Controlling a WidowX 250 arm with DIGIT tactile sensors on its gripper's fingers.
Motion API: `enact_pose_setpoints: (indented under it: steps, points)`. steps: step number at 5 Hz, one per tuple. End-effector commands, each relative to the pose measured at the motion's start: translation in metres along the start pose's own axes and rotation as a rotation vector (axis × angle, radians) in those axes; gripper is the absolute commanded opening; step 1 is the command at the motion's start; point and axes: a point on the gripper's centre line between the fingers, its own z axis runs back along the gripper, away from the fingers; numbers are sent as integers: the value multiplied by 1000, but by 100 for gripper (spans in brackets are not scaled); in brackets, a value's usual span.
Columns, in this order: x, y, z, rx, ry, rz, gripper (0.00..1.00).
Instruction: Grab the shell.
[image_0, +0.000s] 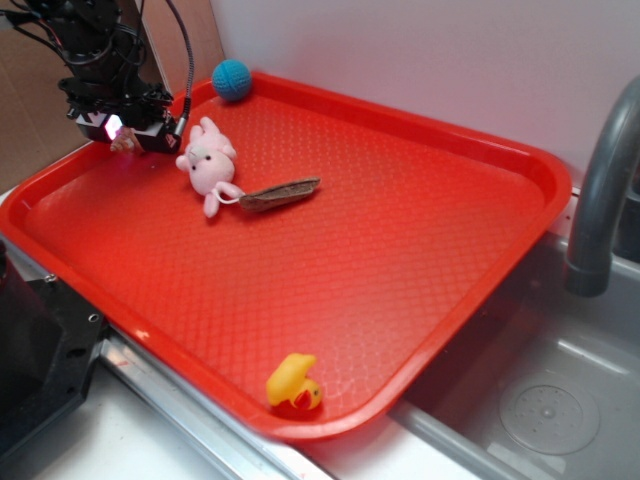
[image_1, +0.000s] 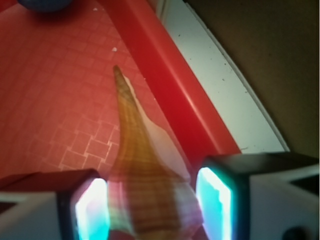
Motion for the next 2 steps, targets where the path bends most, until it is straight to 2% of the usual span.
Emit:
enact_pose_setpoints:
  steps: [1, 2]
  points:
    - [-17, -12, 29, -31, -13, -51, 0]
    - [-43, -28, 85, -104, -21, -84, 0]
